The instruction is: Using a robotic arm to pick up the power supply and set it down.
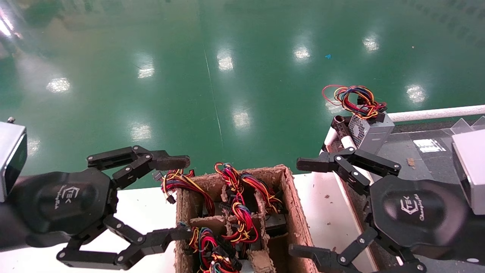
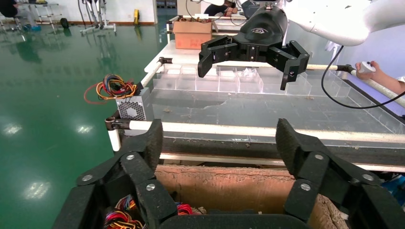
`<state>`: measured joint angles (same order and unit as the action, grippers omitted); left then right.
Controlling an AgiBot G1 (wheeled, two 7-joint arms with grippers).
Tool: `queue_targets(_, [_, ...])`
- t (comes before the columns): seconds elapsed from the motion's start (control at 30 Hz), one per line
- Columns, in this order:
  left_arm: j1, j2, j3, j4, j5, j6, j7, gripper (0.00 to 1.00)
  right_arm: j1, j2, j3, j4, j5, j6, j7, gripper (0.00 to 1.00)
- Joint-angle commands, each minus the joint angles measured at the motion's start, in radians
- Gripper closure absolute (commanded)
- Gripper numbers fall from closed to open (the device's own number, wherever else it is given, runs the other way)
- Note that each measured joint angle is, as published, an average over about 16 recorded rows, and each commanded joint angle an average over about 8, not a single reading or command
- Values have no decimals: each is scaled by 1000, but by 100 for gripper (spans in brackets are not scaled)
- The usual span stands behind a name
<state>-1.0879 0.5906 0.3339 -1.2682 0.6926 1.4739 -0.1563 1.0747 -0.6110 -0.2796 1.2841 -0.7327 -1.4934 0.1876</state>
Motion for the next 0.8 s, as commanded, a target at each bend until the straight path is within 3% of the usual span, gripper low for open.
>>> queue_targets(0.03, [0,0,0,0,0,0,0,100,0,0,0,0,0,0,0,0])
queue_targets(0.8, [0,0,0,0,0,0,0,100,0,0,0,0,0,0,0,0])
